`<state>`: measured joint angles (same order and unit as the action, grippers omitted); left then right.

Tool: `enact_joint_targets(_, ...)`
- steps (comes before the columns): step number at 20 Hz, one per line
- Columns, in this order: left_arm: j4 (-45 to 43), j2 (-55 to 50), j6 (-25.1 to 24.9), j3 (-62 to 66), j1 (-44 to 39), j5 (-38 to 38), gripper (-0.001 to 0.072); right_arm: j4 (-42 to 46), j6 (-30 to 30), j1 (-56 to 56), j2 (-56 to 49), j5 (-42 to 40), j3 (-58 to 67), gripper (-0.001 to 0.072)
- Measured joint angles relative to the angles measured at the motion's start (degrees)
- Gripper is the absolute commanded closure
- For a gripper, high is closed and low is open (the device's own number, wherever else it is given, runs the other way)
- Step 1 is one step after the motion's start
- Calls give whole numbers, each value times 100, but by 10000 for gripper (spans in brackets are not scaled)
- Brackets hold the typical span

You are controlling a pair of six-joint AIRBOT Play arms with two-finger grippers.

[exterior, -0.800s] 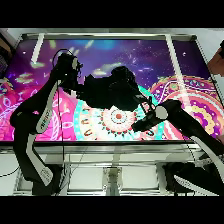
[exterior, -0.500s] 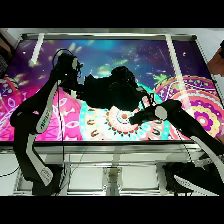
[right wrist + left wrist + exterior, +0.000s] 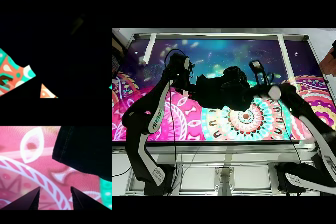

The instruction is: Fold the clothes and pants, and hang the long-sleeved shirts on hangers.

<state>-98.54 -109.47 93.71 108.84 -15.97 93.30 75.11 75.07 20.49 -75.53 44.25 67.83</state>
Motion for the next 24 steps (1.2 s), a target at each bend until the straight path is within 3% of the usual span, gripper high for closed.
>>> enact_joint_targets(4, 0, -2, 0, 0, 0, -2, 292, -629, -1224, -273, -1010, 599, 1290, 159)
enact_joint_targets(9, 0, -2, -2, 0, 0, -2, 292, -1019, -2048, -378, -1976, 1410, 2238, 191)
enact_joint_targets(12, 0, -2, 0, 0, 0, -2, 292, -1134, -2238, -391, -2330, 1709, 2430, 407)
enact_joint_targets(13, 0, -2, 0, 0, 0, -2, 292, -1154, -2273, -396, -2402, 1751, 2461, 580)
enact_joint_targets(14, 0, -2, 0, 0, 0, -2, 292, -1178, -2304, -398, -2455, 1775, 2483, 695)
enact_joint_targets(20, 0, 2, -319, 0, 17, 4, 292, -966, -2269, -656, -2461, 2389, 2734, 696)
enact_joint_targets(24, 2, 15, -592, 0, 68, 17, 292, -726, -2035, -1283, -1834, 3062, 2924, 696)
